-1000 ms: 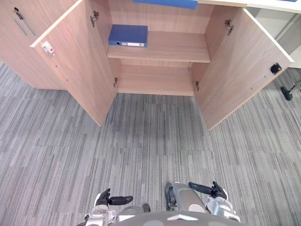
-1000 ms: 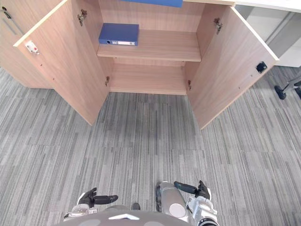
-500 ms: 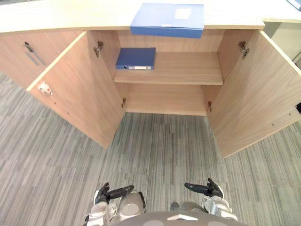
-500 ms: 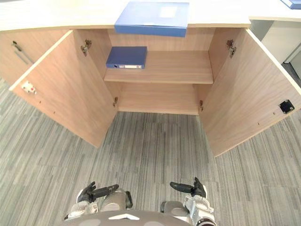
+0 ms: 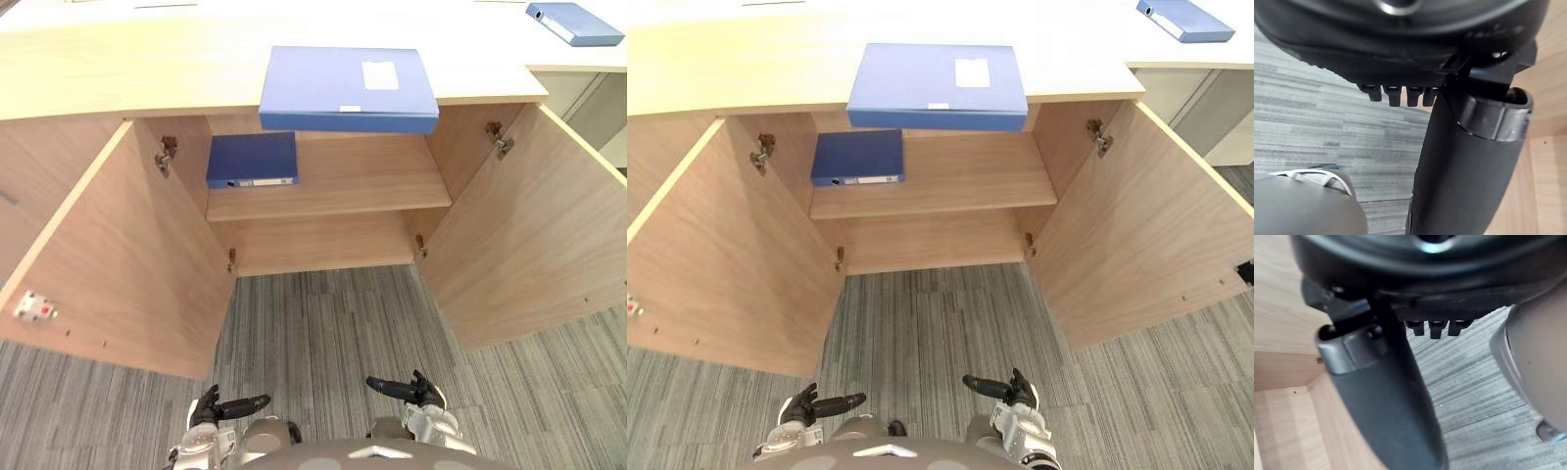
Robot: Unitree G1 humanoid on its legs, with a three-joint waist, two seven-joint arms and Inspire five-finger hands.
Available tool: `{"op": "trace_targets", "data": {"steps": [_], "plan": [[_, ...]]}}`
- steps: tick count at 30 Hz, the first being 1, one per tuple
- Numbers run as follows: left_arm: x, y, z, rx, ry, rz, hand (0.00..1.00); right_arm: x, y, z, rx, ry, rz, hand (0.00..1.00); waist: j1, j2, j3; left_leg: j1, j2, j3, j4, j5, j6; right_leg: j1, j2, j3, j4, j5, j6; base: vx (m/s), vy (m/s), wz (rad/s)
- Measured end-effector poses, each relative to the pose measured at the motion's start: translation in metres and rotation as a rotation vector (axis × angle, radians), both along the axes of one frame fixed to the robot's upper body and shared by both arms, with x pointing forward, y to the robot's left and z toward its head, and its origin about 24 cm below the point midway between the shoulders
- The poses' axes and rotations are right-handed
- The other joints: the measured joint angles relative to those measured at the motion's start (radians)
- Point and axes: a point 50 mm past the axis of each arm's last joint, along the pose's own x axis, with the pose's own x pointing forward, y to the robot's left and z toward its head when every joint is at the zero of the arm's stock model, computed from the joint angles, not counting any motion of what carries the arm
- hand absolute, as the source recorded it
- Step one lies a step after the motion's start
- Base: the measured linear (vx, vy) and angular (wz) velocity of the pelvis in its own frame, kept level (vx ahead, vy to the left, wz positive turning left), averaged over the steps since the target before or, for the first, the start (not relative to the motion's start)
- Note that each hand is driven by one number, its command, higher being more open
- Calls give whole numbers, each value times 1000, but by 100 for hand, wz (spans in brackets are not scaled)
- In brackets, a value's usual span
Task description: Walk over to the cabinet, pick up the folder, carry it to the office cabinet, place the folder inside the office cabinet, then close the office cabinet door
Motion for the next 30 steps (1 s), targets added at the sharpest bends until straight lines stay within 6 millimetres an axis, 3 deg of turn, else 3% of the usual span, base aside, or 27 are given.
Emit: {"op": "trace_targets", "data": {"steps": [1, 5, 6, 8, 9, 10, 11, 12, 15, 17, 20, 22, 26, 30], "plan": [[-1, -2, -1, -4, 9, -11, 100, 2, -1, 1, -6, -9, 2, 100, -2, 9, 0, 54, 2, -1, -48, 0, -1, -35, 12, -47, -22, -17, -26, 358, -30, 14], [-2, -7, -3, -12, 27, -40, 100, 9, -4, 5, -23, -46, 28, 100, -25, 24, -1, 133, 19, -25, -127, 12, -22, -159, 70, -117, -264, -2, -38, 443, -117, 31], [-4, -6, -4, -14, 42, -47, 100, 7, -9, 3, -30, -22, 30, 100, -42, 21, -6, 162, 10, -86, -147, 27, -51, -139, 86, -122, -423, 187, -76, 584, -188, 41], [-6, -16, -7, -41, 49, -39, 100, 5, -21, 2, -62, -2, 30, 100, -34, 67, -9, 166, 38, -122, -145, 49, -65, -114, 107, -131, -439, 187, -89, 462, -158, 19], [-4, -25, -8, -65, 37, -19, 100, 1, -31, 2, -88, 18, 16, 100, -33, 93, -4, 160, 55, -129, -92, 95, -77, -74, 113, -144, -469, 171, -107, 405, -177, 14], [-2, -26, -7, -68, 32, -16, 100, -2, -32, 1, -87, 33, 10, 100, -38, 95, 0, 139, 65, -132, -31, 106, -79, -45, 113, -150, -490, 166, -112, 470, -222, 20], [-1, -25, -7, -71, 24, -5, 100, -6, -33, 0, -86, 48, 10, 100, -41, 91, 4, 110, 81, -137, 64, 120, -81, -9, 112, -156, -520, 163, -116, 328, -200, 38], [6, -26, -4, -79, -17, 27, 100, -14, -32, -3, -89, 71, 11, 100, -39, 76, 17, -12, 144, -175, 385, 100, -90, 100, 113, -174, -594, 160, -122, 312, -183, 29], [19, -37, -1, -103, -63, 38, 100, -16, -30, -4, -86, 77, 7, 100, -33, 67, 19, -89, 185, -133, 513, 78, -87, 179, 113, -171, -636, 154, -132, 210, -89, -13], [29, -41, 1, -116, -73, 25, 100, -11, -25, -2, -73, 49, 7, 100, -29, 67, 19, -128, 198, -88, 433, 74, -80, 211, 112, -148, -665, 148, -136, 142, 22, -44], [42, -51, 5, -131, -103, 9, 100, -12, -25, -2, -67, 51, -12, 100, -29, 56, 21, -140, 158, -71, 187, 82, -80, 228, 94, -122, -667, 137, -116, 149, 122, -24], [44, -67, 4, -172, -101, -19, 100, -24, -33, -5, -74, 84, -73, 100, -39, 74, 4, -101, 109, -74, -31, 210, -83, 235, 90, -114, -660, 107, -70, 160, 200, 5], [41, -65, 2, -166, -81, -35, 100, -33, -23, -9, -42, 118, -94, 100, -44, 21, -15, -35, 51, -58, -140, 221, -71, 256, 49, -99, -675, 98, -50, 137, 146, -4], [37, -64, 1, -156, -67, -59, 100, -37, -25, -10, -38, 123, -118, 100, -44, 25, -20, 17, 24, -59, -199, 234, -67, 298, 37, -94, -713, 103, -39, 49, 82, 2]]}}
